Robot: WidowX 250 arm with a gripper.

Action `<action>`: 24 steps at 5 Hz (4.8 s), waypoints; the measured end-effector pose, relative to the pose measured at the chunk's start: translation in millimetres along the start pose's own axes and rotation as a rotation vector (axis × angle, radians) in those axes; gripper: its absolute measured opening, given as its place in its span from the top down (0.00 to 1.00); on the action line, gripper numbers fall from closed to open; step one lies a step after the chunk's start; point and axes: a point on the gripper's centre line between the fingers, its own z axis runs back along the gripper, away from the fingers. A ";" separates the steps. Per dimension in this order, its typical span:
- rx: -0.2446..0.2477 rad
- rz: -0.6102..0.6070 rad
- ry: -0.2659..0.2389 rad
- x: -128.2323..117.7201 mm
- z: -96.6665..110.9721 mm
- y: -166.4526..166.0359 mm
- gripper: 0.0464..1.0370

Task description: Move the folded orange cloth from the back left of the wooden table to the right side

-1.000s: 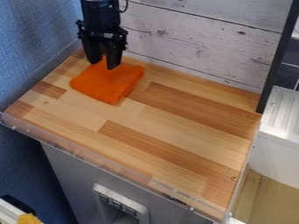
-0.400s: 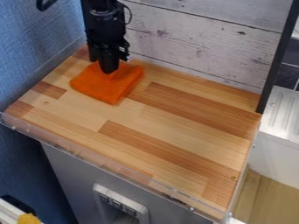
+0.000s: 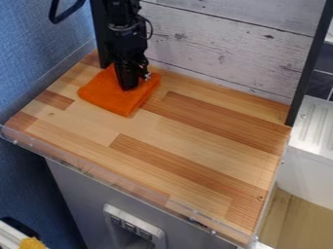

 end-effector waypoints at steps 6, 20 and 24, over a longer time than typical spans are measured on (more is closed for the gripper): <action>-0.010 0.166 0.042 24.7 -9.4 -130.2 0.99; -0.011 0.296 0.006 13.9 108.2 -212.2 0.04; -0.002 0.284 0.034 16.8 116.4 -226.1 0.04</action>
